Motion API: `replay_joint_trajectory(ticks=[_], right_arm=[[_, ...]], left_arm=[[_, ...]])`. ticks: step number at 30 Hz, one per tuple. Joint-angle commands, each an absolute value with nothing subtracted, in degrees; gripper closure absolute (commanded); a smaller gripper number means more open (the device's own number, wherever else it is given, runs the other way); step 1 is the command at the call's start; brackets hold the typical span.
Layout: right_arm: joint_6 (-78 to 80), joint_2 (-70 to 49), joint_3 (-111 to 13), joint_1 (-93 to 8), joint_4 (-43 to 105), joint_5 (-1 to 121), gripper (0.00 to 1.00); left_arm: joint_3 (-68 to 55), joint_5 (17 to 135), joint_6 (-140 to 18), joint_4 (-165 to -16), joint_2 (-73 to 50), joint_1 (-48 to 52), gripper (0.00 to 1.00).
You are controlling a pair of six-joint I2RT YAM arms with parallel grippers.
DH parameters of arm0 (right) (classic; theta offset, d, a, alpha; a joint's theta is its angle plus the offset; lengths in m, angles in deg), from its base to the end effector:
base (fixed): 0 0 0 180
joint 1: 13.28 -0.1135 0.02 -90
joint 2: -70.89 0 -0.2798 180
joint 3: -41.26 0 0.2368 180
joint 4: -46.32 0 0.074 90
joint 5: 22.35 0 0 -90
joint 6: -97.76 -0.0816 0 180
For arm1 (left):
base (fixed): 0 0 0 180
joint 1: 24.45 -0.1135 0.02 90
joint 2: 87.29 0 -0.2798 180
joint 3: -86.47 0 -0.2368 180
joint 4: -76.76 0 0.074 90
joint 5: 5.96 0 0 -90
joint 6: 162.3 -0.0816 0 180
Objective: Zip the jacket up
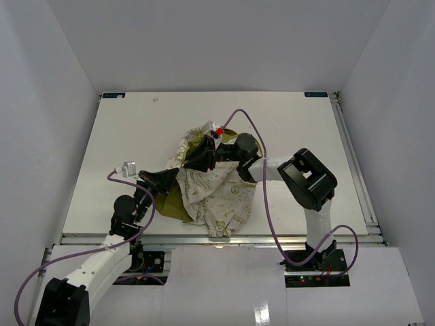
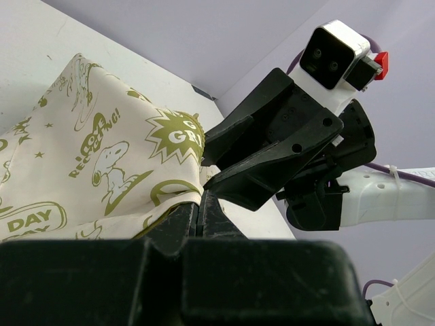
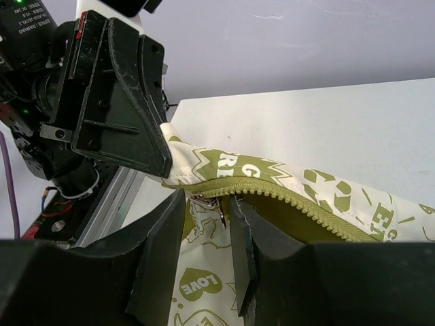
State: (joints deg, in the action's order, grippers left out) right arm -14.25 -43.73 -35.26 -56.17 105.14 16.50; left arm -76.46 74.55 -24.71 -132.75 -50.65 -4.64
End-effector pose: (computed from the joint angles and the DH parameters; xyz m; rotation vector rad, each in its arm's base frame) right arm 0.2791 0.3460 0.2660 -1.0719 1.0663 1.4672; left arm 0.1561 -0.0705 0.2278 -0.2137 1.4745 -1.0818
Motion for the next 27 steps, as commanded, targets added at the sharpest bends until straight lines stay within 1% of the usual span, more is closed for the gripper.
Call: replay_joint_trajectory(ticks=[1, 5, 6, 8, 9, 10, 11, 18, 27], right_arm=[[-13.1, -44.1, -37.4, -56.5, 107.2, 16.5, 0.62], [-12.9, -44.2, -37.4, -56.6, 107.1, 16.8, 0.66], [-13.0, -44.2, -37.5, -56.6, 107.1, 16.8, 0.70], [-12.9, -44.2, -37.3, -56.6, 107.1, 17.1, 0.80], [-13.0, -44.1, -37.2, -56.6, 107.1, 17.2, 0.81], [-12.9, -44.0, -37.0, -56.6, 107.3, 17.4, 0.87], [-12.9, -43.9, -36.8, -56.5, 107.6, 17.5, 0.92], [-12.7, -41.9, -33.6, -56.5, 109.5, 18.6, 0.92], [-8.2, -39.8, -29.4, -56.6, 107.3, 20.5, 0.92]], left_arm=[[-89.7, 74.5, -24.5, -134.5, -51.4, -4.9, 1.00], [-89.6, 74.5, -24.5, -134.5, -51.4, -4.9, 1.00], [-89.7, 74.5, -24.4, -134.5, -51.4, -4.9, 1.00], [-89.6, 74.6, -24.5, -134.5, -51.5, -4.9, 1.00], [-89.7, 74.6, -24.5, -134.4, -51.5, -4.9, 1.00], [-89.7, 74.6, -24.5, -134.4, -51.6, -4.9, 1.00], [-89.6, 74.6, -24.5, -134.4, -51.6, -4.9, 1.00], [-89.0, 75.2, -24.3, -131.7, -52.1, -4.9, 1.00], [-87.9, 75.6, -23.7, -127.5, -54.6, -4.9, 1.00]])
